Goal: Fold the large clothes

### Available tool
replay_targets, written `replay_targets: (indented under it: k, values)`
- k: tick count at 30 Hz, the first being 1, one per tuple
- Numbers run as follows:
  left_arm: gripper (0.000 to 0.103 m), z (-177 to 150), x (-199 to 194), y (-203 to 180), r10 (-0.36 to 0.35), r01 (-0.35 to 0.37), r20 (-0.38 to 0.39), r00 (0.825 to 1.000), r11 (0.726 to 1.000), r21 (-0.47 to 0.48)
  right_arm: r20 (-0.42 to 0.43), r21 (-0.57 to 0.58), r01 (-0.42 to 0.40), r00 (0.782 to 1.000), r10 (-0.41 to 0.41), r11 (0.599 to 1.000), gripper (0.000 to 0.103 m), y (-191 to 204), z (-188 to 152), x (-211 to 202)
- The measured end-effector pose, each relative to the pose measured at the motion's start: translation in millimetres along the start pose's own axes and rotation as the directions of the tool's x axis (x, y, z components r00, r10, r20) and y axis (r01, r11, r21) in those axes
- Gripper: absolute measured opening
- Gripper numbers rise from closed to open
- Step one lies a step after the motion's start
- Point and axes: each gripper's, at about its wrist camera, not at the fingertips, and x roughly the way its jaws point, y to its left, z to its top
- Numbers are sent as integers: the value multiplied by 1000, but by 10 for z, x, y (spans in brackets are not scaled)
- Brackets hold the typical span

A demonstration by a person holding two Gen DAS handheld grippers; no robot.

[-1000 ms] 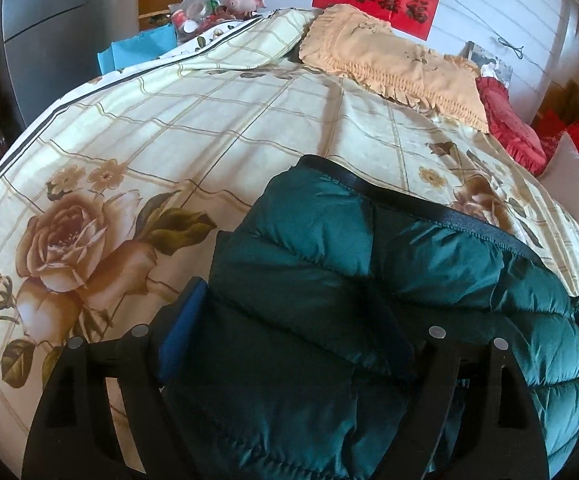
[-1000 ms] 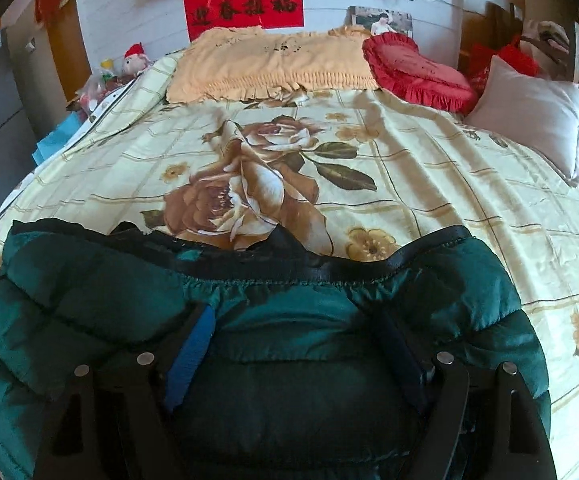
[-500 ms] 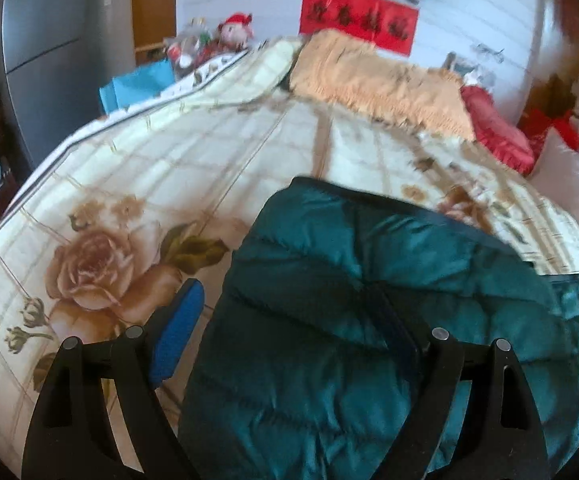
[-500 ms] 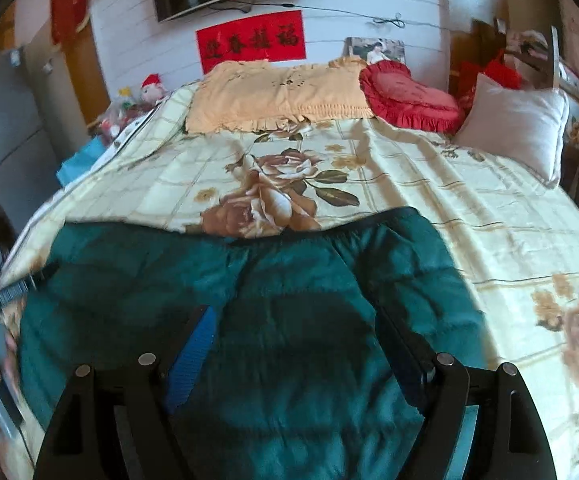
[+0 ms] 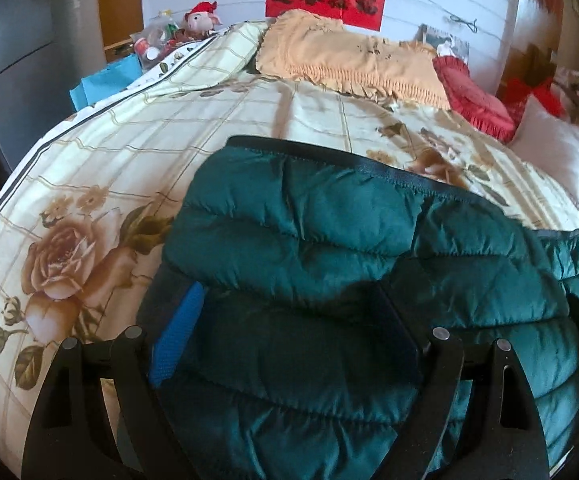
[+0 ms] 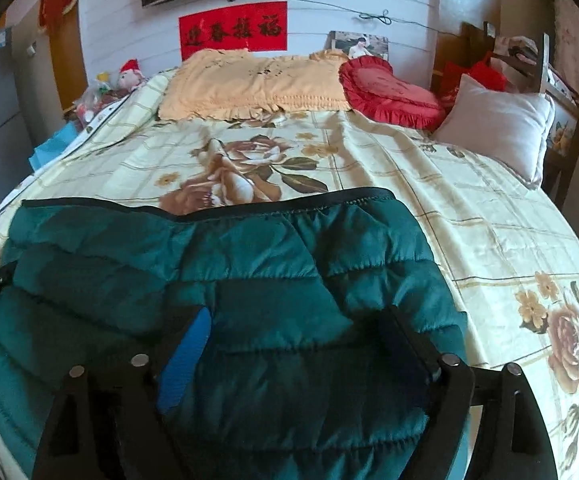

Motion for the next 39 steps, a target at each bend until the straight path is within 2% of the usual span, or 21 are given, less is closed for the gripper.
replay_targets:
  k: [6,14,16,19,24,31,34,36,39]
  values:
    - [89,-4,125,-42,9,-9,7,1000,1000,19,-25,25,17,1000,-16,1000,91,-35,24,227]
    - [91,-19,130,-14,0,0,15,1000,1000,14,-25,28,14,1000,-13,1000,93,-50,39,260]
    - [91,-21,65,38,-33,33,1,999,999,5,-17,42,-5,1000,6,999,93,-84,36,153]
    - [91,-47,-82,152,-84,84,-8,996,996,-20,16,68,-63,998,62,996,102,-129,-17,-102]
    - [91,-182,-401,355,-133,133,-2,991,990,-37,44,60,-121,992,119,991,103,-182,-222,-570]
    - [91,-526,-658,704,-161,158,-29,987,984,-78,5,167,-140,990,142,976,103,-521,-606,-862]
    - [91,-668,-778,736,-156,153,-41,987,985,-81,-17,188,-134,990,140,973,103,-513,-736,-948]
    - [91,-795,-867,706,-149,146,-50,988,987,-69,-37,208,-182,980,193,961,103,-425,-858,-1022]
    - [91,-951,-920,704,-178,173,-52,983,981,-82,-30,207,-246,966,258,947,103,-265,-1019,-1139]
